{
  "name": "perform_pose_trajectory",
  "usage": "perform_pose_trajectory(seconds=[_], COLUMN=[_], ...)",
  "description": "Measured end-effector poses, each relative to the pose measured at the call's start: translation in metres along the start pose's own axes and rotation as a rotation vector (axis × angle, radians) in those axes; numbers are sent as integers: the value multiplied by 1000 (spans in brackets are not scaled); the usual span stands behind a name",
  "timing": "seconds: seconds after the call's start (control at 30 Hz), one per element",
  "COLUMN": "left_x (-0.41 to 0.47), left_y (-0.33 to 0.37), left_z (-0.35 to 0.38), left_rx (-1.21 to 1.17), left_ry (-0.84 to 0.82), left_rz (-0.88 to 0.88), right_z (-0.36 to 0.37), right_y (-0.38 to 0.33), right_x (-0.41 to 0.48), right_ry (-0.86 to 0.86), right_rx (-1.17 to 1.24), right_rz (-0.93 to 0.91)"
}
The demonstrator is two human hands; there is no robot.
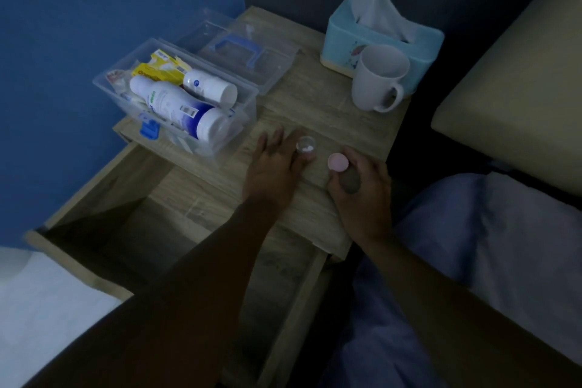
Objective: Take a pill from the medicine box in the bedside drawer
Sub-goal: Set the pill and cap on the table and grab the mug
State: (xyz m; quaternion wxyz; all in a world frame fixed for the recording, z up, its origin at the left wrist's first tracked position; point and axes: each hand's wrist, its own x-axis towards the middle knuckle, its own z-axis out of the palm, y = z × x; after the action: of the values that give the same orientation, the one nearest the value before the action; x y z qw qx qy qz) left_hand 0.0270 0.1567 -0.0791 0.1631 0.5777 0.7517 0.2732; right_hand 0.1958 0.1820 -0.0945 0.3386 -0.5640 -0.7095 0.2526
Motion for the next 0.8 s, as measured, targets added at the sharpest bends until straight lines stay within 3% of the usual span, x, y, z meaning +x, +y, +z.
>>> perform_pose_trajectory(seconds=[0.2,0.4,0.6,0.8], left_x=[-16,-46,-50,-49], left_y=[-14,-22,-17,-20], left_z=[-12,-17,-19,-16], left_rx=[189,383,413,416], left_ry=[-56,24,19,40], left_rz=[110,60,38,56], right_z=[-2,-7,-22,-38], right_y=[-1,-5,-21,-51], right_x=[-1,-2,18,85], right_ry=[-17,-19,136,150], right_rx=[-16,-19,49,13], right_rz=[-11,-53,-145,-259])
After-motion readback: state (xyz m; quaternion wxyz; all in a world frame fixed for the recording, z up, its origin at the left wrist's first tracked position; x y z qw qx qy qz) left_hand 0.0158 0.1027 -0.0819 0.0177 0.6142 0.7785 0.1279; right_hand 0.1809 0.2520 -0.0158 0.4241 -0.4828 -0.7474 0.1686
